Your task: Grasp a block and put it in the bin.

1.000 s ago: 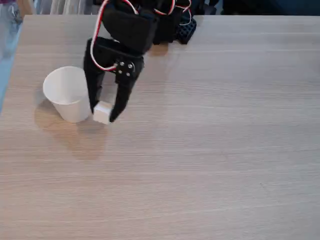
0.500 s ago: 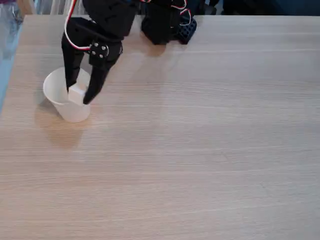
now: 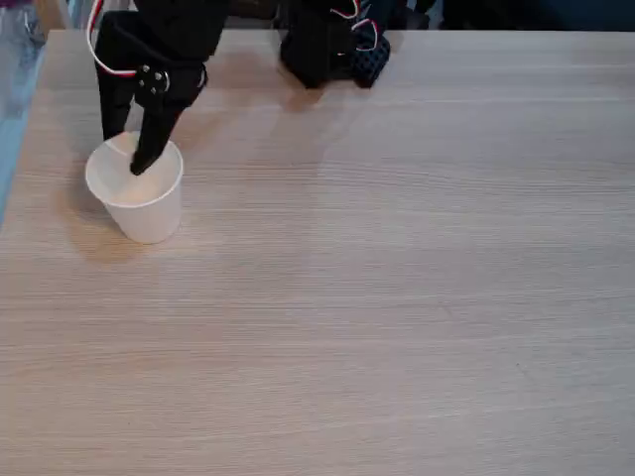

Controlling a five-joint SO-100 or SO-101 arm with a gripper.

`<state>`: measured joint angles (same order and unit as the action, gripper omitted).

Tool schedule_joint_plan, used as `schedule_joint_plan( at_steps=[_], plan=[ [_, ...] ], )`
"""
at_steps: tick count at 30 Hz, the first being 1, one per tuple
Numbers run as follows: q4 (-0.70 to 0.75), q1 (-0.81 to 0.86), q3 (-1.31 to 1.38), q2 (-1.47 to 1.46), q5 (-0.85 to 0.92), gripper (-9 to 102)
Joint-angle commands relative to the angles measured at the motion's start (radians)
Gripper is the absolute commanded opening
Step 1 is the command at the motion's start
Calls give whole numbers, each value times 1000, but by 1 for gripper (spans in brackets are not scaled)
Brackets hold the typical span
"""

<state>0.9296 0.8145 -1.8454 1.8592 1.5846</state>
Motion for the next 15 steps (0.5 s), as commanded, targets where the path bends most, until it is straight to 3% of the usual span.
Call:
schedule_joint_plan(
  at_steps=[1, 6, 15],
  plan=[
    [31, 11, 3, 15, -2, 2],
    [40, 2, -20, 14, -9, 3],
    [32, -3, -38, 18, -14, 19]
  ],
)
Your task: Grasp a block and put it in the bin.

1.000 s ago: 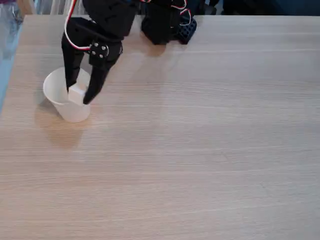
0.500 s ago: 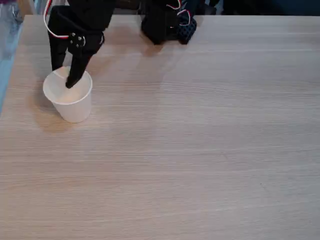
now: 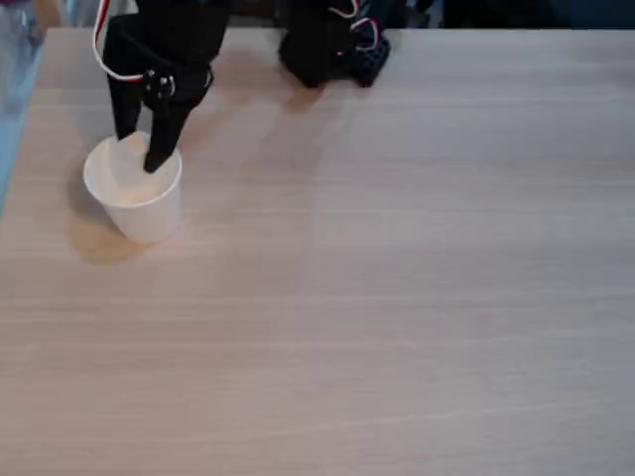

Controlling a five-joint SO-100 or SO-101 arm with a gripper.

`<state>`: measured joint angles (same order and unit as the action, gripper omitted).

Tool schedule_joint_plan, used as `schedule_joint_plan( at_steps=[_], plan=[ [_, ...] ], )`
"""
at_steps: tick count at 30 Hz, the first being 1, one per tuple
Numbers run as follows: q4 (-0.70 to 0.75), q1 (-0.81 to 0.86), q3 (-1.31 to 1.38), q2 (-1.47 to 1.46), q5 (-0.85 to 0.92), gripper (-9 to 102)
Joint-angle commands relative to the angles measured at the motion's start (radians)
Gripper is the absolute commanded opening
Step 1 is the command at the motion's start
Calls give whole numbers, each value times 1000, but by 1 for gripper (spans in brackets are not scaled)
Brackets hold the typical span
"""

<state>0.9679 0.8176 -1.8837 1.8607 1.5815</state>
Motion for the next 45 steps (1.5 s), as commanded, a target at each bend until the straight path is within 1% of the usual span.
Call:
schedule_joint_plan(
  at_steps=[1, 5, 15, 18, 25, 27, 32, 38, 45],
  plan=[
    [-11, -6, -3, 17, -11, 21],
    [-25, -3, -11, 20, -9, 26],
    [-60, -26, -12, 32, 11, 23],
    [-80, -52, -12, 48, 23, 20],
    [-120, -143, -34, 100, 34, 0],
    [-123, -167, -51, 118, 34, 0],
    [-149, -236, -146, 195, 38, 0],
    [-189, -328, -333, 331, 67, 0],
    [-192, -463, -543, 506, 94, 0]
  ],
)
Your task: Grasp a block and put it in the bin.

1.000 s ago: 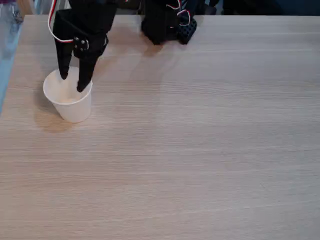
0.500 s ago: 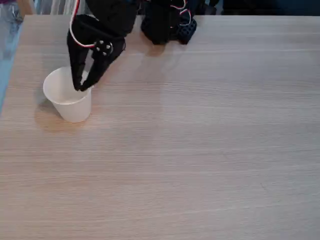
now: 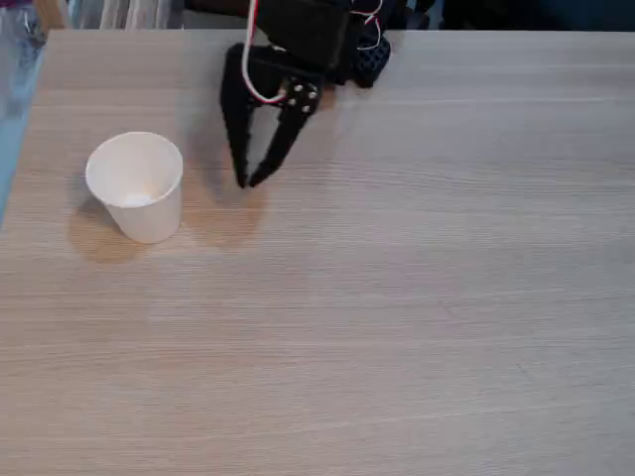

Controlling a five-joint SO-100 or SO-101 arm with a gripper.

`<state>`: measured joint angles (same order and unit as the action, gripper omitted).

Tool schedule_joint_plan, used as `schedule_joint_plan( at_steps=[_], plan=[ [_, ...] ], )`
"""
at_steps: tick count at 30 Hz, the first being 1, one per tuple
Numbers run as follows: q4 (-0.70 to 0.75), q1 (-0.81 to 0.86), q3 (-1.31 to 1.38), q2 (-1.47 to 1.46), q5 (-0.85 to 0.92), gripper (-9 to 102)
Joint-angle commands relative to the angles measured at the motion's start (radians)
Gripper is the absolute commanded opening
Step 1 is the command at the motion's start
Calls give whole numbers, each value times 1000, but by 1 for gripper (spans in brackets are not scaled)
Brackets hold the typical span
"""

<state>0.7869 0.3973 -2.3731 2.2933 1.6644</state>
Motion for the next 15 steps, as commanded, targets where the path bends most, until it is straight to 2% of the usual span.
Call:
schedule_joint_plan(
  at_steps=[1, 8, 15],
  plan=[
    [-12, -66, -83, 100, 14, 0],
    [-98, -216, -339, 299, 26, 0],
    [-69, -262, -565, 499, 60, 0]
  ],
)
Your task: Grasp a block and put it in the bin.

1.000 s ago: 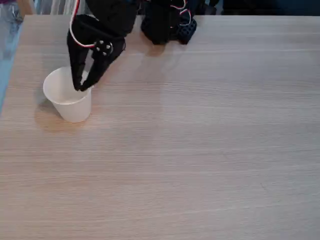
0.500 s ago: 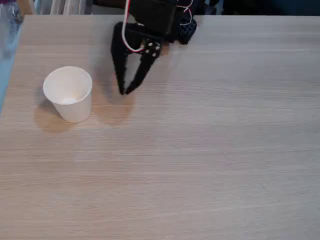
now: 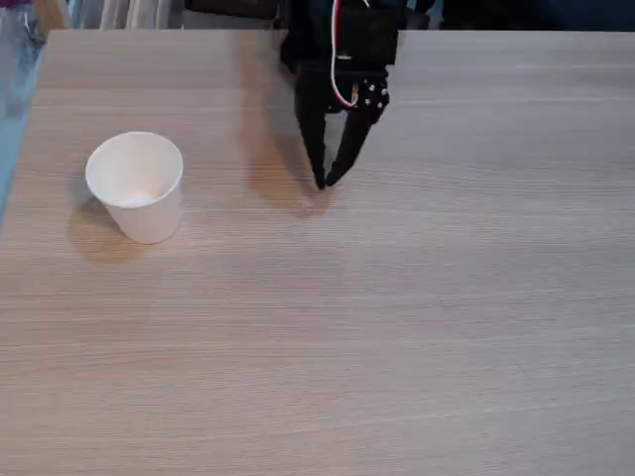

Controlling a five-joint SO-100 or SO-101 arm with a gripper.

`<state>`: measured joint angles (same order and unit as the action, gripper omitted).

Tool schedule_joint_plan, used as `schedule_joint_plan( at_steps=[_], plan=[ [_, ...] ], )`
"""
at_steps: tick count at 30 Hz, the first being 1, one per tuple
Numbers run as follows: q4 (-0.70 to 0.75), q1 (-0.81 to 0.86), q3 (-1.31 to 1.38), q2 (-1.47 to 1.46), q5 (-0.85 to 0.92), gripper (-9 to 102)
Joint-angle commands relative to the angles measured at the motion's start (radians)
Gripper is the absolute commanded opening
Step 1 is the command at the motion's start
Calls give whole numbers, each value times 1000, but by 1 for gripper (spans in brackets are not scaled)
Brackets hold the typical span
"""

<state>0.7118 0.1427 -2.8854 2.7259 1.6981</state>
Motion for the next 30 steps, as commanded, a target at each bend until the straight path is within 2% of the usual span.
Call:
schedule_joint_plan(
  at_steps=[1, 15, 30],
  plan=[
    [8, -6, -78, 86, 35, 0],
    [117, -120, -216, 276, -51, 0],
    [471, -110, -219, 408, -137, 0]
  ],
)
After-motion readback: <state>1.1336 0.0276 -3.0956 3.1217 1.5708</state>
